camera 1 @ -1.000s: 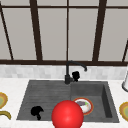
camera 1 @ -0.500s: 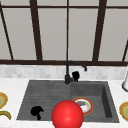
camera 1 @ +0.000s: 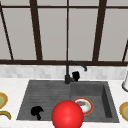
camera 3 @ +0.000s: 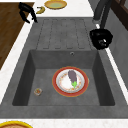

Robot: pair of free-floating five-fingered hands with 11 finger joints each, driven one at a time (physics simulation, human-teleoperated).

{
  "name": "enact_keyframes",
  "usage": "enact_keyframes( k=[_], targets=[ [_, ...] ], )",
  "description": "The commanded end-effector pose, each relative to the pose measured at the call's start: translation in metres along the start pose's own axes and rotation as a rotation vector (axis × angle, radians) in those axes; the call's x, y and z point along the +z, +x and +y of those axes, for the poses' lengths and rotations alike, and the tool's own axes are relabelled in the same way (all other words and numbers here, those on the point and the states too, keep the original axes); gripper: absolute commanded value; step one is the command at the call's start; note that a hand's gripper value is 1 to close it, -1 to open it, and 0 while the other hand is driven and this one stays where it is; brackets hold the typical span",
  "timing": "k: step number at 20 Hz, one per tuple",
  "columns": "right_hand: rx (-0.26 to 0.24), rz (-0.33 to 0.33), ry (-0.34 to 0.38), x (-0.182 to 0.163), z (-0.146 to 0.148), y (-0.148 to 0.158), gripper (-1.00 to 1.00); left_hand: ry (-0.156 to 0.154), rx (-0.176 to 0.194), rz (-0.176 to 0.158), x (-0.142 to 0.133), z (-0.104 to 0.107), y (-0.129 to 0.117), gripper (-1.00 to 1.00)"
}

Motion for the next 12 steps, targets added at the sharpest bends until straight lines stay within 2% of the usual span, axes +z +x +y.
enact_keyframes(
  k=[1,12],
  targets=[
    [-0.12,0.036,-0.02,0.0063,0.0137,-0.0049,1.0,0.0,0.0,0.0,0.0,0.0,0.0,0.0],
    [-0.141,0.039,-0.03,0.0119,0.0116,-0.0052,1.0,0.0,0.0,0.0,0.0,0.0,0.0,0.0]
  ],
)
